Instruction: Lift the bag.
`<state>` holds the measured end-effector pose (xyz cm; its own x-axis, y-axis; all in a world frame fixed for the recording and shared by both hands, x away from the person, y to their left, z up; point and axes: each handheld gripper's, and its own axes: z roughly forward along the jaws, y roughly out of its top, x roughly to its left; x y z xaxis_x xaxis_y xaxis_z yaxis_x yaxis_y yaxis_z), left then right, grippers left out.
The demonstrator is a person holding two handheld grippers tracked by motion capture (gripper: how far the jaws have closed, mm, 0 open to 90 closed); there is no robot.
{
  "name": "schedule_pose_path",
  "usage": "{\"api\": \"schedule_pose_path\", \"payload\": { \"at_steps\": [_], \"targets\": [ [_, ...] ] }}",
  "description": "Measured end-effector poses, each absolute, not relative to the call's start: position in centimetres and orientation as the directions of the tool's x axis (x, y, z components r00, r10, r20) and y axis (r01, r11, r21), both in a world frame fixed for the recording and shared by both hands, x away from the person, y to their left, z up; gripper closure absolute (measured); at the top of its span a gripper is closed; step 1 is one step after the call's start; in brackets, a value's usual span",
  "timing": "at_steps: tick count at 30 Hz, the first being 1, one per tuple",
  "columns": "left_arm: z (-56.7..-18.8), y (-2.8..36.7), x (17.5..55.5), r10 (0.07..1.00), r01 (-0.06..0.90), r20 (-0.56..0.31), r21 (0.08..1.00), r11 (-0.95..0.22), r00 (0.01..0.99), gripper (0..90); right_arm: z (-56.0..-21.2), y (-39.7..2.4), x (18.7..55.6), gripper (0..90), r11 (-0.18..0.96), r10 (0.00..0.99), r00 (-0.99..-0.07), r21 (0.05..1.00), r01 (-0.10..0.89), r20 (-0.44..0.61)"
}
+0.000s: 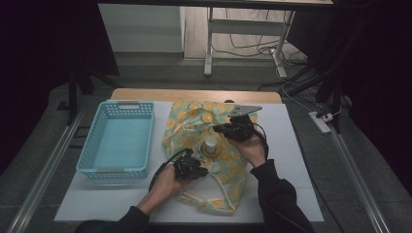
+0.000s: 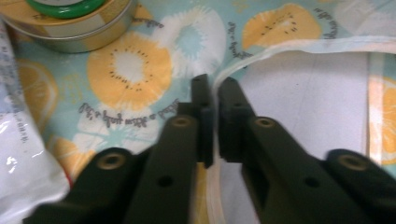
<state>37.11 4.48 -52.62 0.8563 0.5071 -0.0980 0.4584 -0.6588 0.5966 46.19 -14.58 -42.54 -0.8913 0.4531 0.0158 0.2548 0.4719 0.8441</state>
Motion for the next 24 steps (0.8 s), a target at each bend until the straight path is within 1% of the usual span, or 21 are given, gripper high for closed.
{"api": "schedule_pose_path", "payload": {
  "at_steps": [7,10,16,19,24],
  "targets": [
    [-52.4,4.5,37.3,0.555,0.534,-0.163,0.582,-0.613,0.816,89.7,-42.5,-14.6,46.2,89.3,0.478,0.449,-0.894,0.841,0.255,0.016],
    [-52.2,4.7,37.5,0.568,0.556,-0.188,0.586,-0.589,0.801,89.8,-42.5,-14.7,46.2,89.2,0.486,0.431,-0.902,0.84,0.241,0.01],
    [-50.9,5.1,37.4,0.568,0.55,-0.191,0.609,-0.571,0.801,89.9,-42.2,-14.5,45.9,89.4,0.499,0.413,-0.911,0.839,0.219,-0.008],
    [-50.3,5.2,37.4,0.568,0.556,-0.202,0.611,-0.564,0.798,89.9,-42.0,-14.6,45.9,89.4,0.473,0.416,-0.909,0.849,0.234,0.019],
    [-49.3,5.9,37.6,0.568,0.565,-0.227,0.627,-0.536,0.791,89.9,-41.5,-14.8,45.8,89.5,0.459,0.422,-0.906,0.855,0.24,0.028]
  ]
}}
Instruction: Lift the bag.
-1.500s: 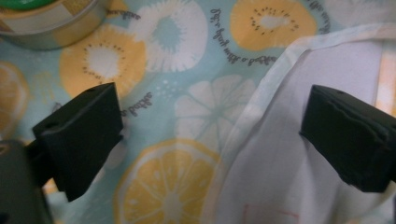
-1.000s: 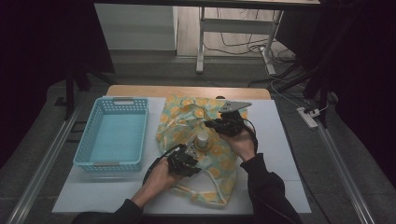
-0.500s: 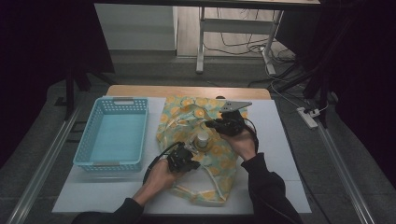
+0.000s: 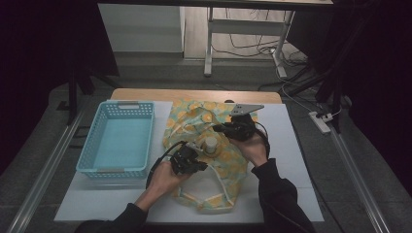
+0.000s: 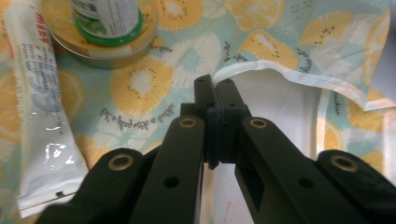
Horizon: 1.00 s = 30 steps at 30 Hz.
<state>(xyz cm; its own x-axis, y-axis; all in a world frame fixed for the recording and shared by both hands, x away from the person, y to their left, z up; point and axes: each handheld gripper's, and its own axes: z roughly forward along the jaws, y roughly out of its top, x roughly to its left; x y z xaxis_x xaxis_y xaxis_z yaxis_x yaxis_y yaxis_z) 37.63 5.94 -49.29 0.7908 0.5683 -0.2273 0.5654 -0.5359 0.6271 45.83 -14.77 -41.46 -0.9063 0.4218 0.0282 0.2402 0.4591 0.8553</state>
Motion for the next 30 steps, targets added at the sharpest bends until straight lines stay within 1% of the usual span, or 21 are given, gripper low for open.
{"api": "schedule_pose_path", "payload": {
  "at_steps": [6,16,30],
  "targets": [
    [-47.9,6.6,37.8,0.575,0.563,-0.228,0.647,-0.513,0.786,90.0,-41.0,-14.8,45.7,89.5,0.455,0.418,-0.908,0.856,0.245,0.037],
    [-45.8,8.0,38.4,0.571,0.57,-0.267,0.683,-0.456,0.777,90.0,-40.2,-14.6,45.4,89.6,0.465,0.406,-0.913,0.853,0.236,0.031],
    [-41.1,9.3,39.2,0.567,0.528,-0.248,0.747,-0.405,0.785,90.0,-37.9,-14.6,44.9,89.6,0.469,0.395,-0.919,0.858,0.207,0.006]
  ]
}}
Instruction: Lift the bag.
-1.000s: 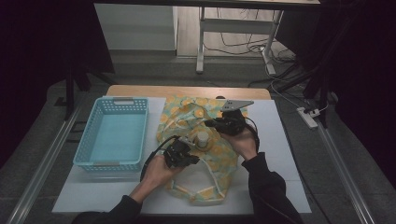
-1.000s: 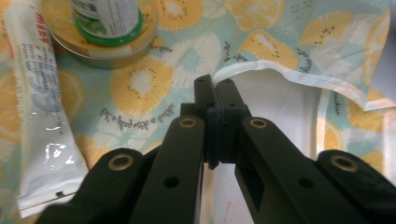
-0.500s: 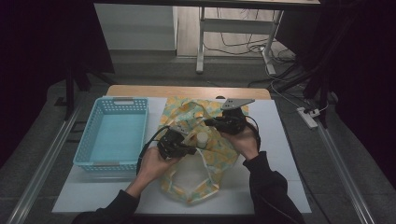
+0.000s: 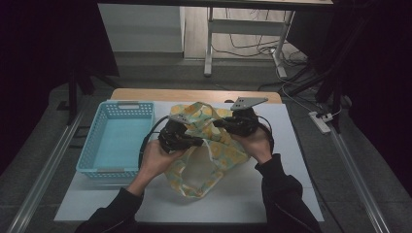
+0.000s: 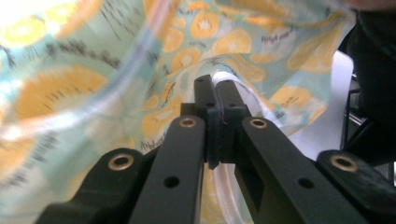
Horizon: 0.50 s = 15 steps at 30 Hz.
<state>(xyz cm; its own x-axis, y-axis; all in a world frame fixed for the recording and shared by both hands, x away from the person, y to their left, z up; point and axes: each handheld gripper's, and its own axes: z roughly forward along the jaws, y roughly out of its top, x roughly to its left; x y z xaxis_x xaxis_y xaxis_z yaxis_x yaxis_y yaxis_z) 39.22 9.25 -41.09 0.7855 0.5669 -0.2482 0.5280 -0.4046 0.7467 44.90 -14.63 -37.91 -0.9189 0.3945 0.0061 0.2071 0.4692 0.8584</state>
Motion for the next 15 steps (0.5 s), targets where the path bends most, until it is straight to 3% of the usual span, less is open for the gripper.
{"api": "schedule_pose_path", "payload": {
  "at_steps": [15],
  "targets": [
    [-36.9,10.2,40.5,0.557,0.501,-0.246,0.783,-0.369,0.793,90.0,-35.9,-14.4,44.4,89.6,0.471,0.37,-0.929,0.863,0.181,-0.007]
  ]
}}
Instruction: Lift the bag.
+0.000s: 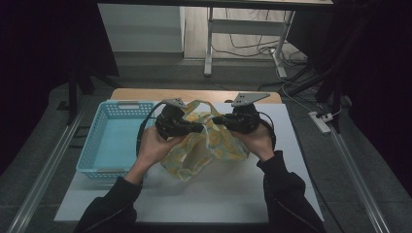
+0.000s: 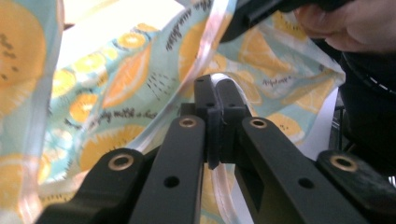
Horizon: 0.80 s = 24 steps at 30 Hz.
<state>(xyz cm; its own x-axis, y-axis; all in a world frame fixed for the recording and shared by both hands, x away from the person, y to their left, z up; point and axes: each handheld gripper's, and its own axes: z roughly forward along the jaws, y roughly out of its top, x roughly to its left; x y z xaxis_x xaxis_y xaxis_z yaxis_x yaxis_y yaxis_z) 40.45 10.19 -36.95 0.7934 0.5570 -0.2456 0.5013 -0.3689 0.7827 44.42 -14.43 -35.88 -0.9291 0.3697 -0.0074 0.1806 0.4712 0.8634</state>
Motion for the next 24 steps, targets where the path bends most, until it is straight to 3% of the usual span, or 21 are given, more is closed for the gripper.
{"api": "schedule_pose_path", "payload": {
  "at_steps": [24],
  "targets": [
    [-29.4,10.9,42.6,0.569,0.44,-0.206,0.843,-0.31,0.796,90.0,-30.8,-13.5,44.1,89.6,0.463,0.367,-0.927,0.88,0.107,-0.08]
  ]
}}
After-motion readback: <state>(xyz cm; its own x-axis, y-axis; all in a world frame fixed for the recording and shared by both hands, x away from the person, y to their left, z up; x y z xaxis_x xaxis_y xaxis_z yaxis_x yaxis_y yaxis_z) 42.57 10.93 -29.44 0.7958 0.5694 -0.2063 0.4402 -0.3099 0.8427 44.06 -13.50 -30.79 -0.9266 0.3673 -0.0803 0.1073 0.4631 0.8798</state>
